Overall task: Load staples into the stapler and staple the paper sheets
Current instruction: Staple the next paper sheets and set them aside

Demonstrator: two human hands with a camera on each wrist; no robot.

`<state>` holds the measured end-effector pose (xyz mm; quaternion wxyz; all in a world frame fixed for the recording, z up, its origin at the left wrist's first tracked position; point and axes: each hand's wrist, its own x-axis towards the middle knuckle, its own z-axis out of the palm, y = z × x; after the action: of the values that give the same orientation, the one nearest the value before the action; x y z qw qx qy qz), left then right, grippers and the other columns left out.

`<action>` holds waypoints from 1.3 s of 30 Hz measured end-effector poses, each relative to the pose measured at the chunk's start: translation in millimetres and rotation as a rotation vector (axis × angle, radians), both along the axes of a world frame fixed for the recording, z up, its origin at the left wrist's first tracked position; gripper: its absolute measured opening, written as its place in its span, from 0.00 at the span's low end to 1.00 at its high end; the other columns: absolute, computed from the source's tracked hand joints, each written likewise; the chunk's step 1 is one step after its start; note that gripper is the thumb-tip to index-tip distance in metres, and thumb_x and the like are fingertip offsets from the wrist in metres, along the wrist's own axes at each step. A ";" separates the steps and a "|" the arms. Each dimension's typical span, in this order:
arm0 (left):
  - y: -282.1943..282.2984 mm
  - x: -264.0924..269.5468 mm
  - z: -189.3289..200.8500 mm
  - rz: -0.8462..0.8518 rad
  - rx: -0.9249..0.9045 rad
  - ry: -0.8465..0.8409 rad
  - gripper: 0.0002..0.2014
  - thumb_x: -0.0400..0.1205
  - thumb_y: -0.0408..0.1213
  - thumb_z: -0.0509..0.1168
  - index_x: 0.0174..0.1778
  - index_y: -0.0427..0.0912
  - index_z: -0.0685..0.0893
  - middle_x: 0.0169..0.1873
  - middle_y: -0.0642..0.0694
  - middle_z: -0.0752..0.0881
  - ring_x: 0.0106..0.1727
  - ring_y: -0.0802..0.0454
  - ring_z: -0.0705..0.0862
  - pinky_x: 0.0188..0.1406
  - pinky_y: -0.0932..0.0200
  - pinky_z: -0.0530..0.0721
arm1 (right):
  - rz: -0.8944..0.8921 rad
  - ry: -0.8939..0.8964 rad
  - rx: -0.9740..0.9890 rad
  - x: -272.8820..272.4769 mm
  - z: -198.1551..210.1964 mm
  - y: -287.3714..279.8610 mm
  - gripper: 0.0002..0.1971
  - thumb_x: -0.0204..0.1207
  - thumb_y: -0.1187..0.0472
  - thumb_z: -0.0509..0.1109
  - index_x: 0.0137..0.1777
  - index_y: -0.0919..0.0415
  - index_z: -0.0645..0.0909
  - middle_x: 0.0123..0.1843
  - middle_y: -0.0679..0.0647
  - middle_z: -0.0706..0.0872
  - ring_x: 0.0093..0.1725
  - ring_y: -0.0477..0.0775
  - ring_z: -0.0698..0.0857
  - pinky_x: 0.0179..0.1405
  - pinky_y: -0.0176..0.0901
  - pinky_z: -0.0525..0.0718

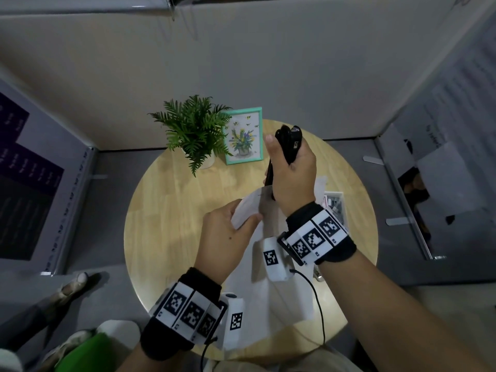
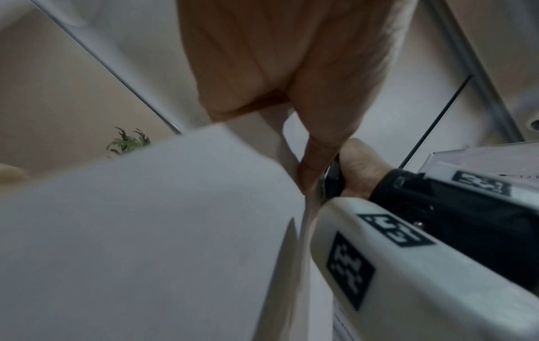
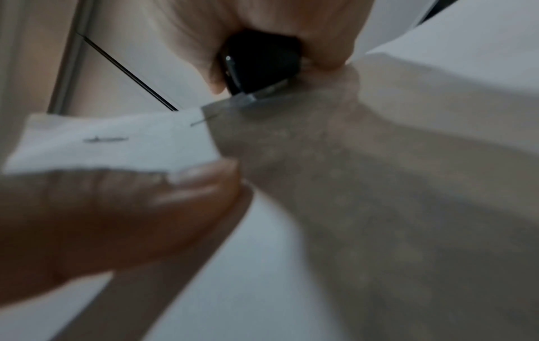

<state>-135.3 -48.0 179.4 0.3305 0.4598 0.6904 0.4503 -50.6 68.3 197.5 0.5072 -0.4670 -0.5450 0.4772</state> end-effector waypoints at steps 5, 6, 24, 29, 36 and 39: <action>1.6 -6.5 -7.1 0.009 0.017 0.161 0.10 0.81 0.35 0.67 0.56 0.44 0.87 0.31 0.55 0.87 0.31 0.58 0.82 0.32 0.59 0.80 | -0.048 0.210 -0.083 15.6 11.7 5.5 0.06 0.80 0.56 0.67 0.47 0.57 0.76 0.39 0.50 0.82 0.37 0.43 0.85 0.40 0.36 0.84; 0.7 -7.6 -6.6 0.012 0.029 0.205 0.11 0.81 0.35 0.67 0.59 0.44 0.86 0.32 0.60 0.86 0.32 0.61 0.81 0.32 0.64 0.78 | -0.077 0.273 -0.114 21.2 15.1 6.9 0.06 0.80 0.55 0.67 0.46 0.56 0.76 0.38 0.52 0.83 0.36 0.45 0.86 0.40 0.38 0.85; -18.6 -9.0 -16.3 -0.025 0.386 0.594 0.20 0.70 0.19 0.72 0.55 0.42 0.90 0.57 0.45 0.84 0.52 0.47 0.85 0.38 0.52 0.86 | 0.210 0.122 -0.614 43.8 0.4 -33.2 0.12 0.65 0.73 0.78 0.38 0.59 0.79 0.35 0.57 0.81 0.38 0.58 0.83 0.33 0.50 0.87; -22.9 -11.5 -17.0 -0.024 0.399 0.627 0.21 0.71 0.20 0.70 0.56 0.43 0.89 0.59 0.50 0.79 0.53 0.48 0.84 0.36 0.52 0.86 | 0.240 0.058 -0.580 43.1 -0.1 -38.3 0.21 0.60 0.77 0.79 0.52 0.75 0.77 0.45 0.68 0.83 0.44 0.66 0.86 0.43 0.66 0.88; -27.4 -13.8 -18.4 -0.028 0.406 0.648 0.25 0.67 0.16 0.70 0.57 0.43 0.89 0.58 0.47 0.84 0.52 0.47 0.84 0.36 0.53 0.85 | 0.194 0.116 -0.597 37.4 -3.1 -38.8 0.12 0.65 0.71 0.78 0.38 0.61 0.76 0.35 0.59 0.78 0.37 0.61 0.82 0.35 0.55 0.84; -28.7 -15.4 -19.7 -0.020 0.418 0.661 0.27 0.65 0.14 0.72 0.56 0.43 0.89 0.55 0.42 0.88 0.51 0.47 0.85 0.37 0.53 0.85 | 0.221 0.137 -0.601 37.2 -5.6 -39.9 0.14 0.63 0.70 0.80 0.39 0.60 0.77 0.36 0.61 0.79 0.38 0.62 0.82 0.34 0.53 0.83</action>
<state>-150.7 -76.8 159.7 -0.0063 0.6442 0.6485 0.4054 -13.5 28.4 191.9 0.3270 -0.5007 -0.3918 0.6992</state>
